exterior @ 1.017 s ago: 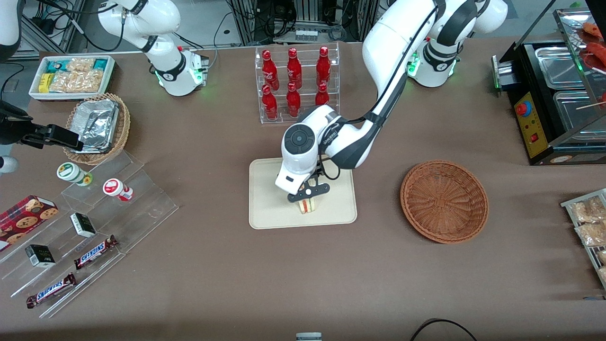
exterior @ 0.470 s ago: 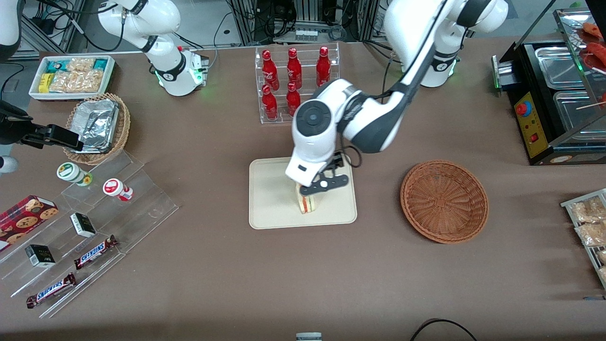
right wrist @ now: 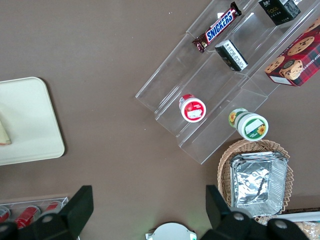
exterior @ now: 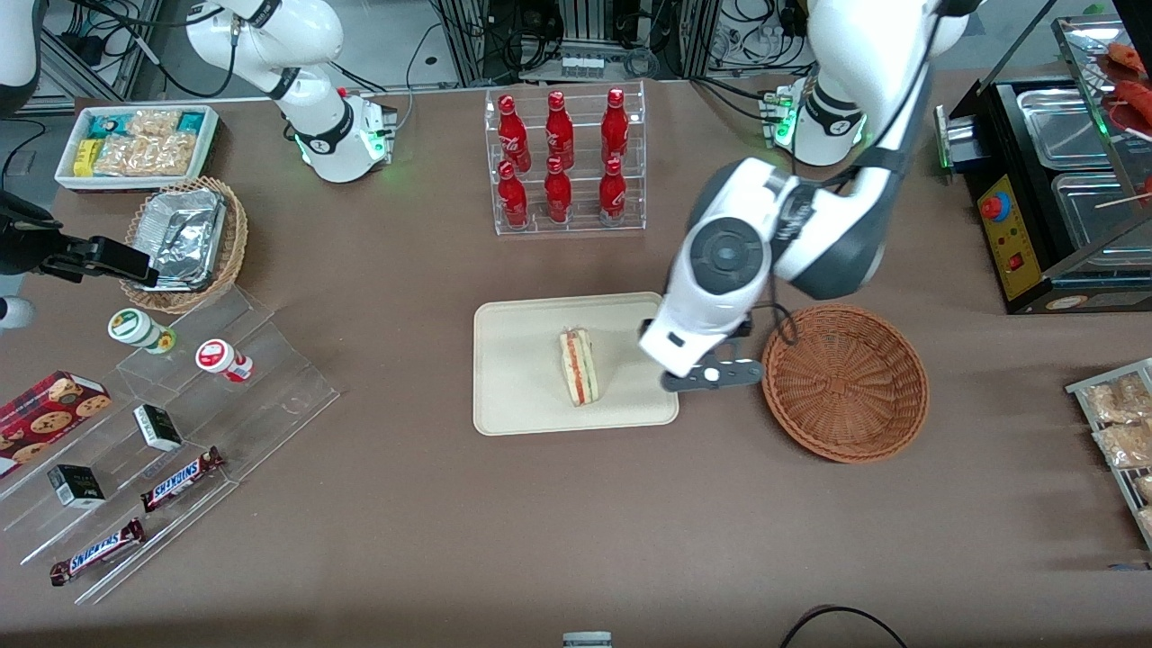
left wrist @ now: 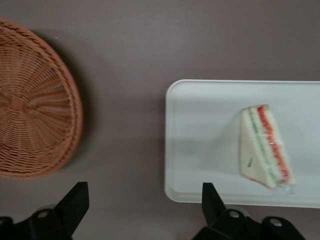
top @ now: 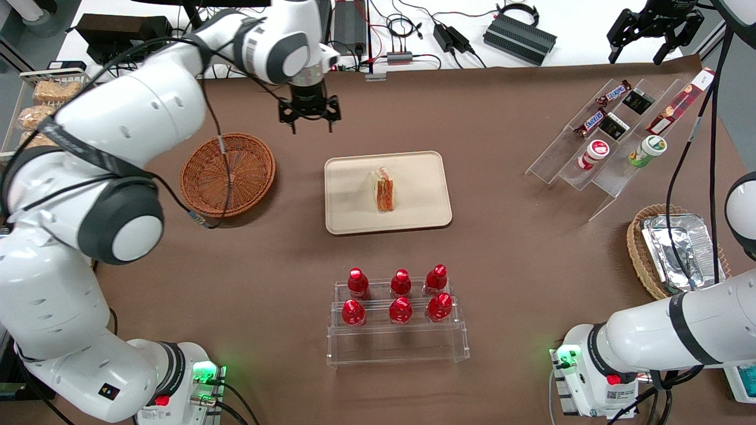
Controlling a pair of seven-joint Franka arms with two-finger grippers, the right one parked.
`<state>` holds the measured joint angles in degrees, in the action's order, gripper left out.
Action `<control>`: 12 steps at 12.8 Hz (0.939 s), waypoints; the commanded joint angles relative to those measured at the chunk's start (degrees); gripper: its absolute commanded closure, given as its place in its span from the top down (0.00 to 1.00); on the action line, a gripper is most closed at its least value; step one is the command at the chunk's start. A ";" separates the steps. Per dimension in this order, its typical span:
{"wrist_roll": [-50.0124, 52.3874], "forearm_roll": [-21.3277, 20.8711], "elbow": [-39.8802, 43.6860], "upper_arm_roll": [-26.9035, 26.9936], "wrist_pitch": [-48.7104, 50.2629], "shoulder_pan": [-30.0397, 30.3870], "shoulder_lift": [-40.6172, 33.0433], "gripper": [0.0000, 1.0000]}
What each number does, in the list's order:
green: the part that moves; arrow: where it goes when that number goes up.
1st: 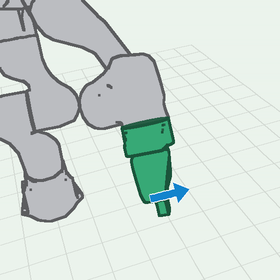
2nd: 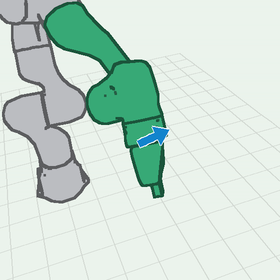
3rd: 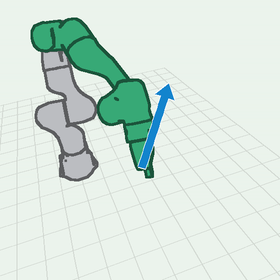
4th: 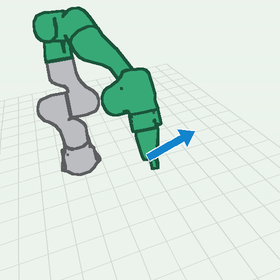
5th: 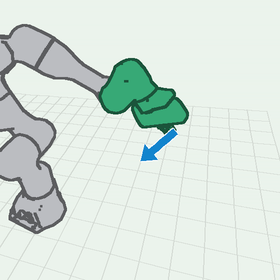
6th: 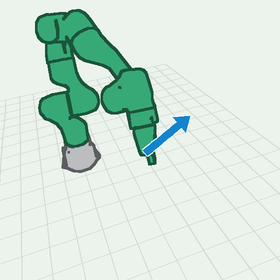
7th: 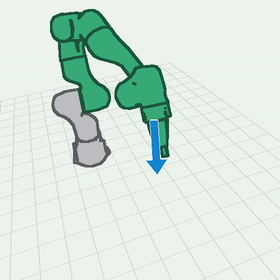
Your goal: Place sandwich from basket to tray
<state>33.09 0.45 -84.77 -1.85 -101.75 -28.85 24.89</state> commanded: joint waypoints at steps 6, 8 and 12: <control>-26.73 -0.18 -17.63 -0.52 3.99 16.35 -20.83 1.00; -32.98 -0.18 -17.54 -0.52 8.04 20.75 -23.91 1.00; -37.22 -0.36 -15.61 -0.44 14.28 25.16 -27.96 1.00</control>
<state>-3.12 0.41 -100.21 -1.53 -89.95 -4.41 -0.60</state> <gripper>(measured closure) 0.000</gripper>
